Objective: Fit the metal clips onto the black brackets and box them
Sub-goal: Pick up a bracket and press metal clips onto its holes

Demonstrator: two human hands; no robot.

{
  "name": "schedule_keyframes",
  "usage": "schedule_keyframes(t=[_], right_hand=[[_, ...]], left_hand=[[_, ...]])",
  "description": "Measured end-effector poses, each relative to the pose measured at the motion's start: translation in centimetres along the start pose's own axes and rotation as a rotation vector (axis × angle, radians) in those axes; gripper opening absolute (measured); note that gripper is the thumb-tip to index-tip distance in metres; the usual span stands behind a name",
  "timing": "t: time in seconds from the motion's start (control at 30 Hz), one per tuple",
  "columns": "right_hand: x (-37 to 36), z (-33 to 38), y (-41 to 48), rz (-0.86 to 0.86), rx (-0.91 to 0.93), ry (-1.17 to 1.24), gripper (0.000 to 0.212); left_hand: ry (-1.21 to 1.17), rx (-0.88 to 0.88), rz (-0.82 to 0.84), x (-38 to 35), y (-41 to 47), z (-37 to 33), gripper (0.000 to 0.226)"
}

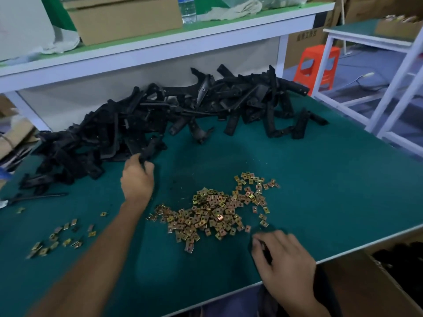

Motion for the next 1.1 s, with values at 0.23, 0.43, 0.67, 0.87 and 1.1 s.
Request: schedule_keyframes(t=[0.23,0.43,0.67,0.87,1.1], right_hand=[[0.7,0.0,0.7,0.210,-0.250,0.159,0.047],[0.6,2.0,1.4,0.198,0.100,0.280,0.083],[-0.2,2.7,1.1,0.144,-0.042,0.215,0.047],[-0.1,2.5,1.0,0.163,-0.118,0.191,0.047],[-0.2,2.5,1.0,0.160,-0.121,0.157,0.047]], left_hand=[[-0.464,-0.289,0.177,9.3,-6.0,-5.2,0.059],[-0.473,-0.361,0.794,10.7,-13.8,-7.3,0.044],[-0.231,-0.189,0.633,5.6,-11.1,-5.6,0.031],[0.035,-0.275,0.630,0.5,-9.9,-6.2,0.039],[-0.006,-0.313,0.579,0.0,-9.3,-6.8,0.021]])
Point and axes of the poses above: each hand's wrist, its own y-axis towards the middle knuckle, its own x-axis out of the back of the hand, z = x × y, the point moved 2 cm from there along y, towards the middle knuckle, and after that the axes turned 8 degrees about -z, right-handed, at the moved point
